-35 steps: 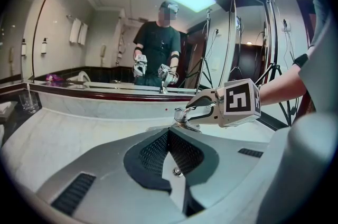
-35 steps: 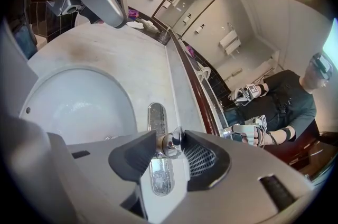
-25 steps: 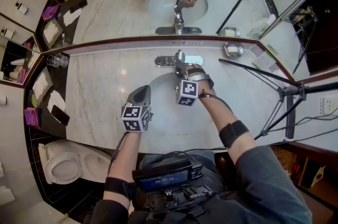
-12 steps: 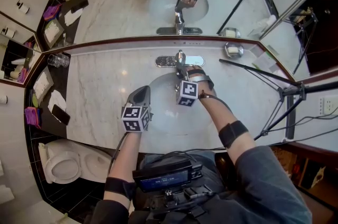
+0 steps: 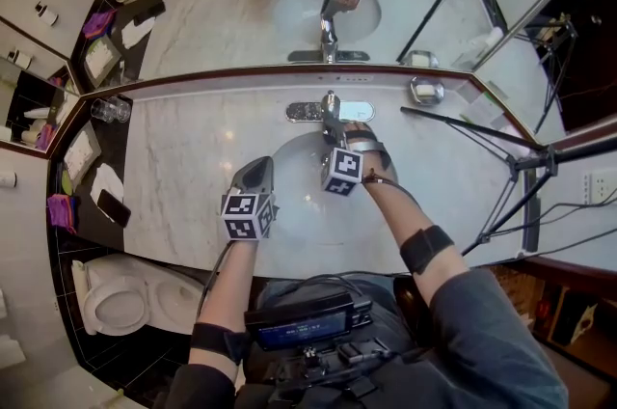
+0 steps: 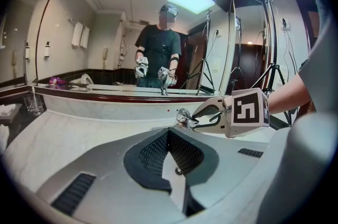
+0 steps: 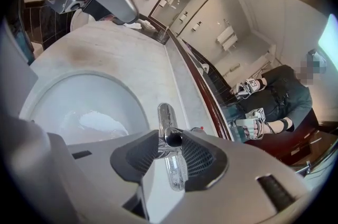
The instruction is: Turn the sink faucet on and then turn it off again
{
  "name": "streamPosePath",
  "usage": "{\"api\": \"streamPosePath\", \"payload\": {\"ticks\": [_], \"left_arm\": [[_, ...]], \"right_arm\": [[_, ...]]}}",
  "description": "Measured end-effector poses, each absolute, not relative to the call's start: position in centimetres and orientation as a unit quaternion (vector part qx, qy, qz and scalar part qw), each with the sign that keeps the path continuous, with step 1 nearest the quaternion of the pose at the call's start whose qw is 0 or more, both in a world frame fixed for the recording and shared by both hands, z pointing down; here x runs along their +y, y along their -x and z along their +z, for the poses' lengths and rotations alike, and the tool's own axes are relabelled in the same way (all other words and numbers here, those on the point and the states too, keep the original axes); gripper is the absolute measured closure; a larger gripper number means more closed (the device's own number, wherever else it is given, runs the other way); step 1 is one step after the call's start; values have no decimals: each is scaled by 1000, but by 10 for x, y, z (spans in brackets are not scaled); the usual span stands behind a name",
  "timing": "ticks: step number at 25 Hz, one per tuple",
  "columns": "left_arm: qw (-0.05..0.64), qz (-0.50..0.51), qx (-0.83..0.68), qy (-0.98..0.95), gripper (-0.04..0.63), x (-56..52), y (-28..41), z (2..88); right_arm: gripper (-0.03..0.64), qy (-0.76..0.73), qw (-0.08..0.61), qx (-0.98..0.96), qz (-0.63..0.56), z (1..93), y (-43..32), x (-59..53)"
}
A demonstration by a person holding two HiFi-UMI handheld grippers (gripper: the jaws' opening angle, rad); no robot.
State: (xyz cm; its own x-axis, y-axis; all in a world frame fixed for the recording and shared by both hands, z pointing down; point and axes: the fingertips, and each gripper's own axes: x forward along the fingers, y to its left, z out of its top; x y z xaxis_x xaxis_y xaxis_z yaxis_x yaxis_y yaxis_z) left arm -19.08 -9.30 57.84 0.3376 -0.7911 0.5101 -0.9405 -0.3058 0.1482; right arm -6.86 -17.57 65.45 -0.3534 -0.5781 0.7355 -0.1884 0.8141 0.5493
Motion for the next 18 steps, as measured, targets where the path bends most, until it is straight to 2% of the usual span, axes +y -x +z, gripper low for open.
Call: {"api": "streamPosePath", "payload": {"ticks": [5,13,18], "left_arm": [[215,170,-549,-790,592,-88,190,575],[207,163,-542,-798,592,-78,184,563],[205,156,-530,-808,593,-73,178,558]], "right_arm": [[471,-267,487,-818,-150,639,62,-163],[596,-330,420,-842,-71,599,38,-143],[599,-386,354,-851,28,583,9,-132]]}}
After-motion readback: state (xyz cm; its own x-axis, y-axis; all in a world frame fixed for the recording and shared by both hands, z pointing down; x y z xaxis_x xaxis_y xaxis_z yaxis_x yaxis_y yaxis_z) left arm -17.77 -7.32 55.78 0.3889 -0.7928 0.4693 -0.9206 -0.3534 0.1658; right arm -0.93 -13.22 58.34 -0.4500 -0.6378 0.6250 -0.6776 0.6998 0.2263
